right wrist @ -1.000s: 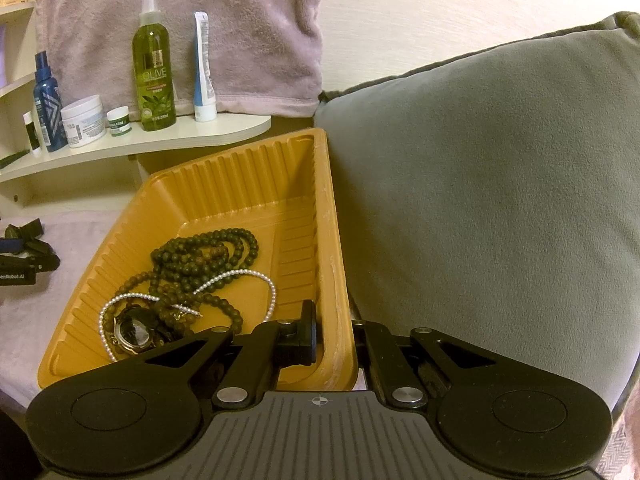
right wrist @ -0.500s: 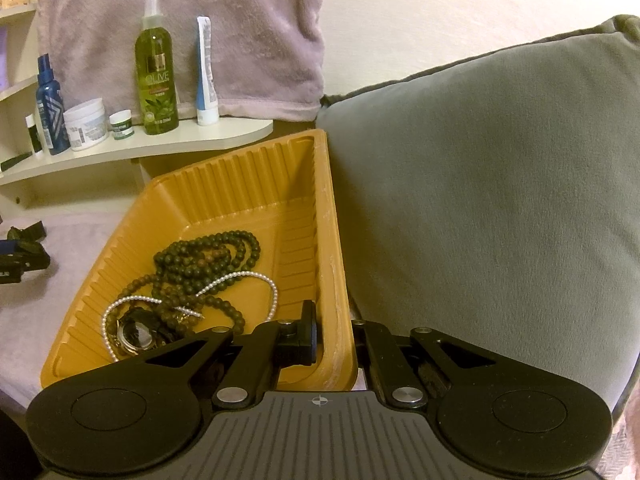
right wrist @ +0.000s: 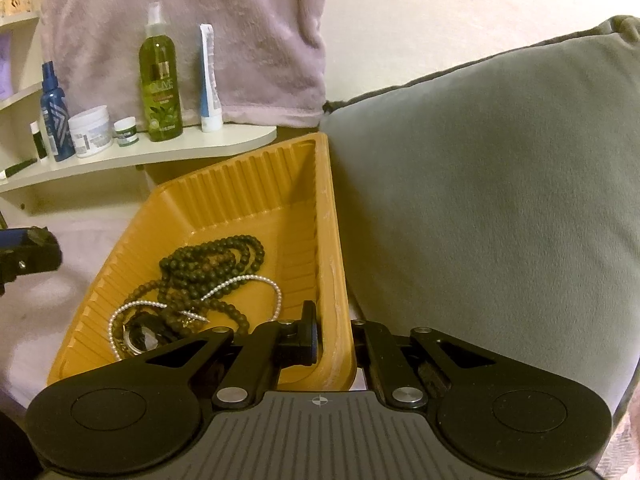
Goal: Organize jewelry
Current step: 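Carry the black case into the orange tray and open the left gripper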
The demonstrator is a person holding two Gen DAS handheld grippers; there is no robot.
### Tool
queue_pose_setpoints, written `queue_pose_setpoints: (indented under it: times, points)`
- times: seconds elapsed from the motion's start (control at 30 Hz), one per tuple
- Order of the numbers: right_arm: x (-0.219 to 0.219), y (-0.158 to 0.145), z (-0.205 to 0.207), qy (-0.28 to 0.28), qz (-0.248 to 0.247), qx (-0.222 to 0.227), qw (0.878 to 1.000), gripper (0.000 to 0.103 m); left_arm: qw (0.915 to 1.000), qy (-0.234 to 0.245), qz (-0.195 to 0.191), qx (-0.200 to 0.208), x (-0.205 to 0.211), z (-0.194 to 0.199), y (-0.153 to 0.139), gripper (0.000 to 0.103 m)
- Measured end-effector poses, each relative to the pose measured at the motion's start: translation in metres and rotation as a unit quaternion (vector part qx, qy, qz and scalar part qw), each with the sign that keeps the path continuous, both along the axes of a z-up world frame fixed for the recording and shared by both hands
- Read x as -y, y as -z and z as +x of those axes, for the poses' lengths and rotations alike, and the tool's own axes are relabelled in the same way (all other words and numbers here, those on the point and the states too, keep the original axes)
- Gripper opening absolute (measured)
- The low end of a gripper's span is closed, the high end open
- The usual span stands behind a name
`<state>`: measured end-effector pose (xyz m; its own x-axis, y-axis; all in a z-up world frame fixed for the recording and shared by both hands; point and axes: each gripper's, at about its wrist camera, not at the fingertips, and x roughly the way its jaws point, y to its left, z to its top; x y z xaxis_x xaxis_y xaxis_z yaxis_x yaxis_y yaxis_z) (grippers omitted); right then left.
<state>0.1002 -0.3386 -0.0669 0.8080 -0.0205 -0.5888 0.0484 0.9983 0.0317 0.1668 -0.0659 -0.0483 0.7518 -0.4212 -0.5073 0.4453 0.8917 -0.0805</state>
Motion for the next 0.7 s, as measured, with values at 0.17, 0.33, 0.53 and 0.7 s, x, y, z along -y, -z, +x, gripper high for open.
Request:
queue_pose_setpoints:
  times: [0.17, 0.33, 0.53, 0.7]
  points:
    - [-0.001, -0.002, -0.001, -0.002, 0.003, 0.003, 1.0, 0.004, 0.9995, 0.03, -0.004, 0.001, 0.021, -0.008, -0.001, 0.074]
    - [-0.001, -0.003, -0.002, -0.002, 0.005, 0.005, 1.0, 0.004, 0.9981, 0.062, -0.005, -0.002, 0.034, -0.014, -0.001, 0.074]
    - [-0.001, -0.004, -0.002, -0.002, 0.006, 0.006, 1.0, 0.004, 0.9961, 0.088, -0.004, -0.01, 0.042, -0.02, 0.002, 0.074]
    - [-0.001, -0.003, -0.002, -0.002, 0.006, 0.006, 1.0, 0.004, 0.9955, 0.092, -0.004, -0.02, 0.047, -0.022, 0.007, 0.074]
